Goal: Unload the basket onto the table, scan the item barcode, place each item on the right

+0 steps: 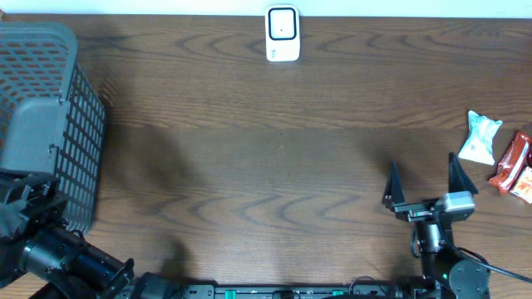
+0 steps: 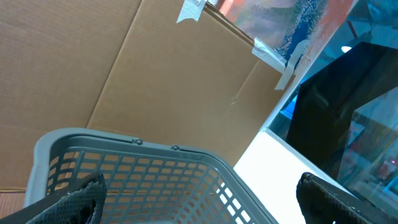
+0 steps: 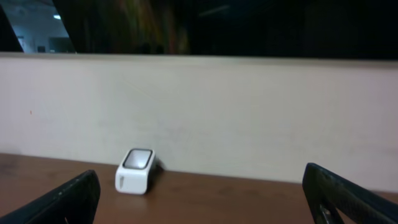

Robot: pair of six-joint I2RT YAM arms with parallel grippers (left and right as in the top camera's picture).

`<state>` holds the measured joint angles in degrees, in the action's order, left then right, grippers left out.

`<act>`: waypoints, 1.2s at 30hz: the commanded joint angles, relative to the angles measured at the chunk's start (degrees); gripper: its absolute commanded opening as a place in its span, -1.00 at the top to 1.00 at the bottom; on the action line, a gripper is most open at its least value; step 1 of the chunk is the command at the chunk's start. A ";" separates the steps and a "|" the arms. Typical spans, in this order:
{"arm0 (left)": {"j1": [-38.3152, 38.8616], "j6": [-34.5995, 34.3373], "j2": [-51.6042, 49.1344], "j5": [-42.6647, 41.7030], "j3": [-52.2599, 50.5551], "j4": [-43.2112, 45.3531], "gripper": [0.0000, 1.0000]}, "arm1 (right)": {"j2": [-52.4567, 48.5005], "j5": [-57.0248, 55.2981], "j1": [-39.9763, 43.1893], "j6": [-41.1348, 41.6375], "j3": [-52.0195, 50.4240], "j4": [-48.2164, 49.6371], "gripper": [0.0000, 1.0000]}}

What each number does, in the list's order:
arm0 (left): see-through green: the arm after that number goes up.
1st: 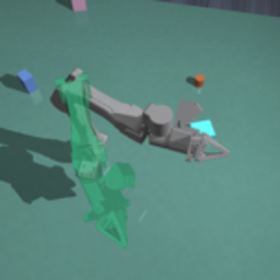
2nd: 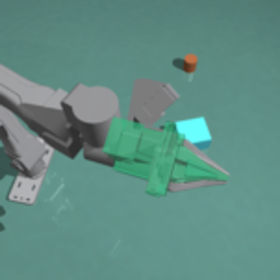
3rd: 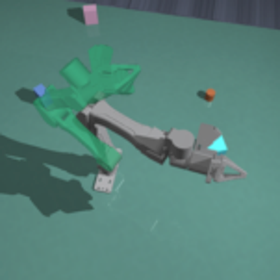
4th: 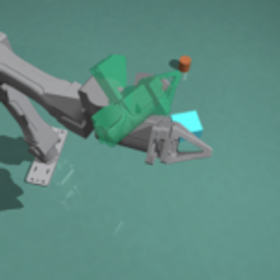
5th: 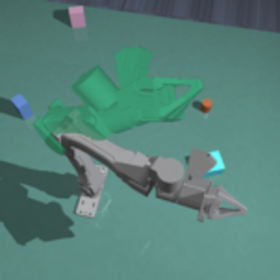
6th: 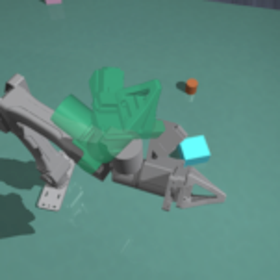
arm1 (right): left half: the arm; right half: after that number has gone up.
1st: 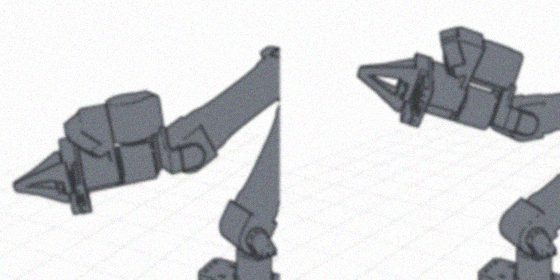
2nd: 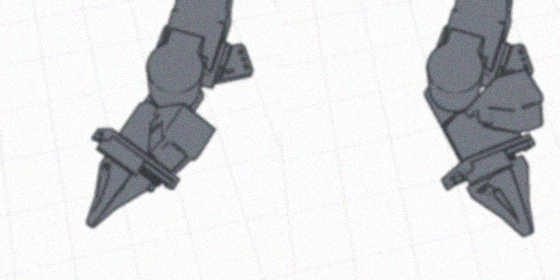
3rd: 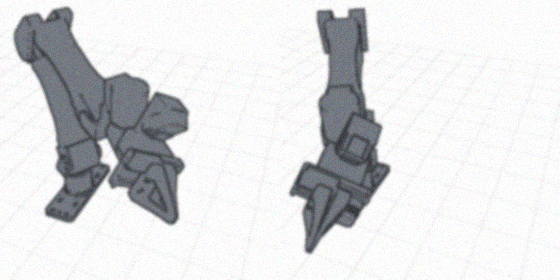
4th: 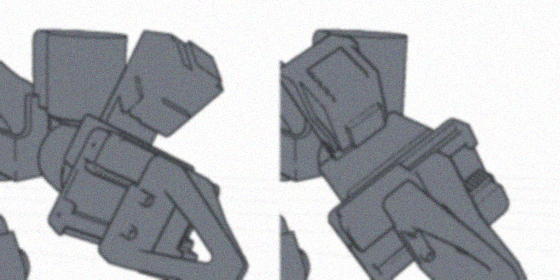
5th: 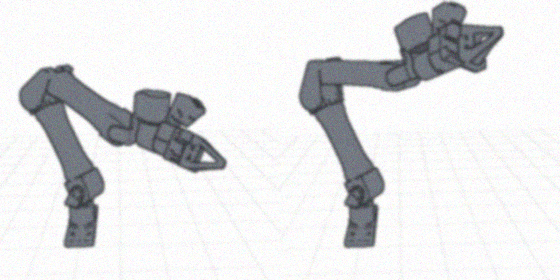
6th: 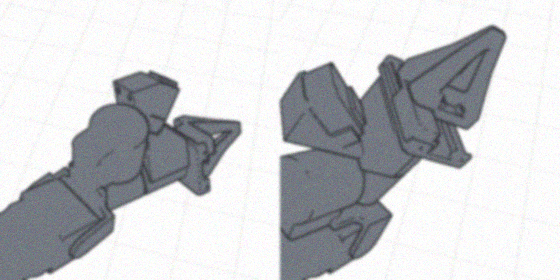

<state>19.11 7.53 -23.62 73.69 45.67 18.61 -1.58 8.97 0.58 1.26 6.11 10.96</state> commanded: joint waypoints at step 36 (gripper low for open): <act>-0.28 0.33 0.42 0.55 0.42 0.26 -0.96 | 1.27 -3.06 0.17 1.68 -5.79 -14.71 -0.99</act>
<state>19.11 7.51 -23.62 73.69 45.67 18.59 -0.67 6.39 0.58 2.37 0.40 -3.55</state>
